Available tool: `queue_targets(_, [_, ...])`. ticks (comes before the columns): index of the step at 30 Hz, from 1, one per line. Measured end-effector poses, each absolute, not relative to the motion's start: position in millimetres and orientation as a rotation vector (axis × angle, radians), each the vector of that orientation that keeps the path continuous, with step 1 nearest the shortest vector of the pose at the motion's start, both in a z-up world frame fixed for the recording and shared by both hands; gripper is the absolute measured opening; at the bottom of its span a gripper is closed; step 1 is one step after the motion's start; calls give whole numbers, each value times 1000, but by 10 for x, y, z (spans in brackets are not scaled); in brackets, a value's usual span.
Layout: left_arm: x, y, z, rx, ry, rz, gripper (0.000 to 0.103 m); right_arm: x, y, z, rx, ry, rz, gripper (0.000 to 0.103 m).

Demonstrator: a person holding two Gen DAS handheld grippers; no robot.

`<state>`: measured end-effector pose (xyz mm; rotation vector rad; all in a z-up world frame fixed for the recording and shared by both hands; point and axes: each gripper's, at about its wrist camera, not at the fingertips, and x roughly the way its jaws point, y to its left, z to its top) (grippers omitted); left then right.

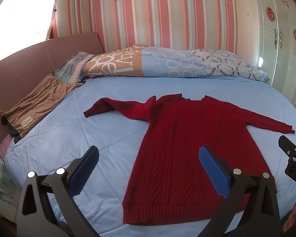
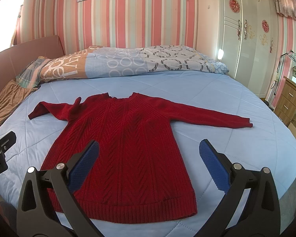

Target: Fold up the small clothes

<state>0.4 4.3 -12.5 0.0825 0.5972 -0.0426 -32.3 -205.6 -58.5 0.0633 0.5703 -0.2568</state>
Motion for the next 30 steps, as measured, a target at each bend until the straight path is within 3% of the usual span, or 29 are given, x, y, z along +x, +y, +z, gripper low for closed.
queue_targets(30, [125, 90, -207, 74, 634, -59, 102, -185, -1994, -662, 47, 584, -249, 100])
